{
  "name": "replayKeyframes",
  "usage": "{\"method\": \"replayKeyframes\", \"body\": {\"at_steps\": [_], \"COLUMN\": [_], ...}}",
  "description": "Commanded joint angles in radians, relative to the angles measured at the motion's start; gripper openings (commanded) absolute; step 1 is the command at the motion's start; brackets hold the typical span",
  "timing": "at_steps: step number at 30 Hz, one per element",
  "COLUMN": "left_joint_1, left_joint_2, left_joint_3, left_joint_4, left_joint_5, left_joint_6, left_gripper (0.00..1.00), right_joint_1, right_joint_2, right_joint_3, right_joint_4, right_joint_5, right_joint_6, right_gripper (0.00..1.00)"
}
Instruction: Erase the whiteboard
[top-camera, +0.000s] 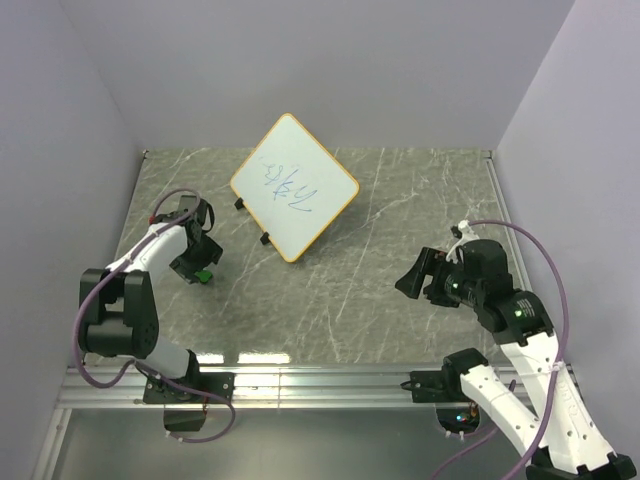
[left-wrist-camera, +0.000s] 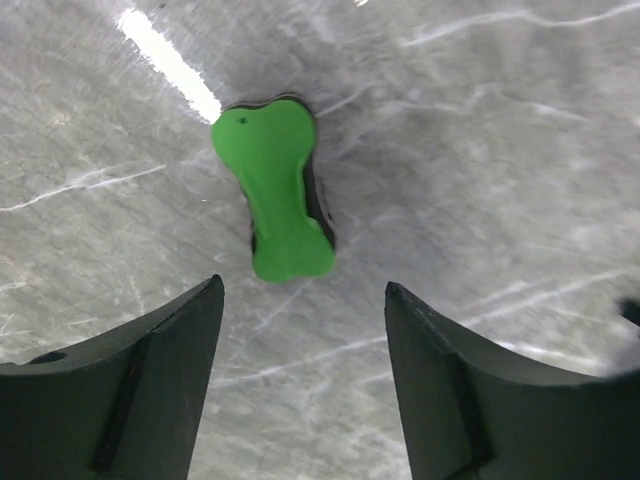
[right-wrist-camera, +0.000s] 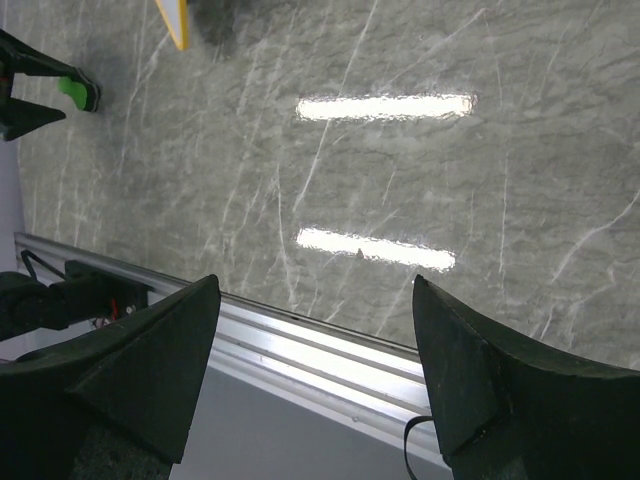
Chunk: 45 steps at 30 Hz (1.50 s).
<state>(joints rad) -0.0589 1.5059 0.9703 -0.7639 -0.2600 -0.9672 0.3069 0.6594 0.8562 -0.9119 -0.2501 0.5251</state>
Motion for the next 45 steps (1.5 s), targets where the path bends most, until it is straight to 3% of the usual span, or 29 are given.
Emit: {"method": "replayKeyframes", "body": {"at_steps": [1,13,23,28,29,31,33,45], "left_joint_1": [0.014,0.093,0.105,0.122,0.122,0.125,0.128,0.104], "left_joint_2": [0.013,0.040,0.071,0.097,0.100,0.114,0.117,0.066], "left_joint_3": [-0.028,-0.085,-0.071,-0.070,-0.070,-0.070,-0.070,0.109], "left_joint_4": [0.050,0.143,0.178,0.193,0.198,0.212,0.222,0.247], "left_joint_5": [-0.024,-0.018,-0.015,-0.002,0.007,0.019,0.048,0.271], "left_joint_6": [-0.038,0.028,0.056,0.065,0.070,0.082,0.091,0.193], "left_gripper": [0.69,0.65,0.50,0.30,0.21,0.04,0.00,0.00], "right_joint_1": [0.015,0.023,0.023,0.023,0.021,0.023,0.023,0.021], "right_joint_2": [-0.011,0.020,0.040,0.055,0.062,0.094,0.147,0.612], "right_joint_3": [0.018,0.010,0.000,0.018,0.027,0.068,0.107,0.532], "right_joint_4": [-0.010,0.007,0.011,0.016,0.018,0.033,0.048,0.241], "right_joint_5": [0.029,0.029,0.035,0.040,0.040,0.038,0.040,-0.080], "right_joint_6": [-0.025,-0.020,-0.011,-0.016,-0.016,-0.019,-0.017,0.009], "right_gripper": [0.84,0.84,0.84,0.84,0.84,0.84,0.84,0.85]}}
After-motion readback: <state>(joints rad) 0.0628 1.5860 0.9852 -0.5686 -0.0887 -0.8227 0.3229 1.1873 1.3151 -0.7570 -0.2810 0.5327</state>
